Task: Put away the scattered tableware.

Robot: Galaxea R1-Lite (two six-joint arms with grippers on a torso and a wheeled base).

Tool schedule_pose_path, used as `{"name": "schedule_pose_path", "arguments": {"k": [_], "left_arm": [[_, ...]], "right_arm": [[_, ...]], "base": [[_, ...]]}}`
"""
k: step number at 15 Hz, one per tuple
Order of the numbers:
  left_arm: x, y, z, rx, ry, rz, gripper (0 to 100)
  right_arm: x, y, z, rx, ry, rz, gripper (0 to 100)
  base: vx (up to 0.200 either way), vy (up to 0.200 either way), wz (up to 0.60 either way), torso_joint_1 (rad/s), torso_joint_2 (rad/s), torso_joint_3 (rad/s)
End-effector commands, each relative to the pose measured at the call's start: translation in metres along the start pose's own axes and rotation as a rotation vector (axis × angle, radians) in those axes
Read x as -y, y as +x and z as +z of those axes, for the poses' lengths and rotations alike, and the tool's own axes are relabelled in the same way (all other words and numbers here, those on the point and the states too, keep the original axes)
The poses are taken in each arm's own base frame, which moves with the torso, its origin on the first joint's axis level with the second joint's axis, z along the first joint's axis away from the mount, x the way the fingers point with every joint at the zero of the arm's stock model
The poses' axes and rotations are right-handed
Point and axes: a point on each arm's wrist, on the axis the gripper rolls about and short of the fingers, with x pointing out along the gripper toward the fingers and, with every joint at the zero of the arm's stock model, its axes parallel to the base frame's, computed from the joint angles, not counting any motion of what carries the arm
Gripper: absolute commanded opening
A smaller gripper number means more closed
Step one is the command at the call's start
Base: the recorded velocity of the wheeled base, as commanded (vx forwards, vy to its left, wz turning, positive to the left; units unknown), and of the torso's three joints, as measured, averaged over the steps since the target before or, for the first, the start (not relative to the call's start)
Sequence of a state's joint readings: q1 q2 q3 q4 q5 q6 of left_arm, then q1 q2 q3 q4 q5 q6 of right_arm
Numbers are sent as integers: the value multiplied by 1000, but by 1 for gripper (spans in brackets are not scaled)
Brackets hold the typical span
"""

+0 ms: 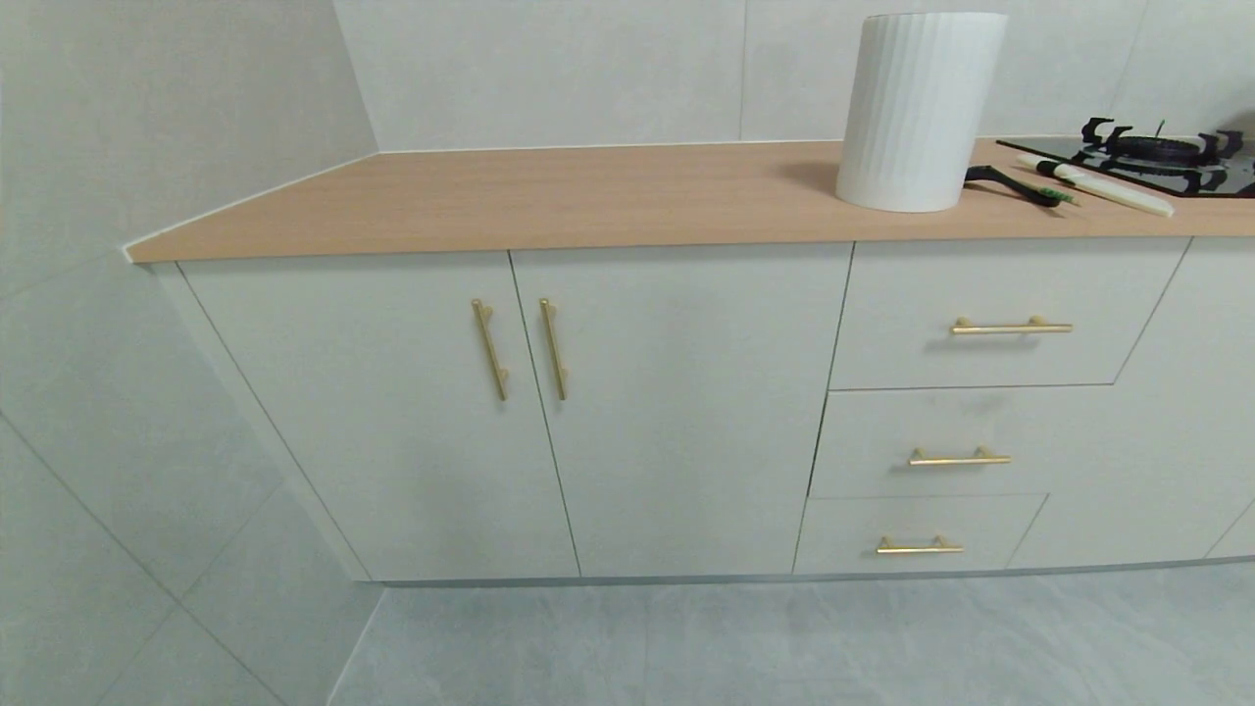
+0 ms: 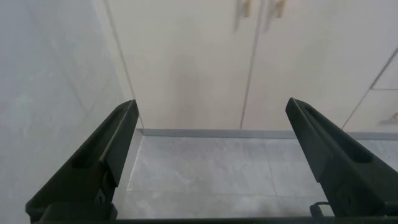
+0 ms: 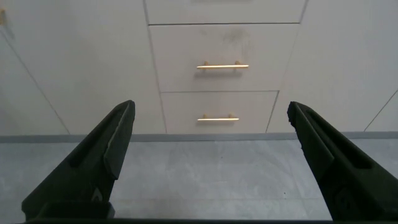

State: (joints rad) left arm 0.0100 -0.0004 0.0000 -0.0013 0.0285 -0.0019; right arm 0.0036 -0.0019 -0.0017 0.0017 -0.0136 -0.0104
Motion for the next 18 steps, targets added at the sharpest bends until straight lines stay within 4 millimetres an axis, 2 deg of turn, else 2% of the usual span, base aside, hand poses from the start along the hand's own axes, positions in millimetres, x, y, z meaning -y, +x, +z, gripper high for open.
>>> {"name": "schedule_pose_path", "arguments": {"k": [1, 6, 15, 18], "left_arm": [[0, 0, 0, 0, 0, 0, 100], [0, 0, 0, 0, -1, 0, 100], [0, 0, 0, 0, -3, 0, 100], [0, 0, 0, 0, -3, 0, 100]], "right_arm": [[0, 0, 0, -2, 0, -1, 100], [0, 0, 0, -2, 0, -2, 100], [0, 0, 0, -2, 0, -1, 100], [0, 0, 0, -2, 1, -1, 100]], "base": [[0, -200, 0, 2, 2, 2], [0, -200, 0, 3, 0, 2], [0, 0, 0, 0, 0, 0], [200, 0, 0, 1, 1, 4]]}}
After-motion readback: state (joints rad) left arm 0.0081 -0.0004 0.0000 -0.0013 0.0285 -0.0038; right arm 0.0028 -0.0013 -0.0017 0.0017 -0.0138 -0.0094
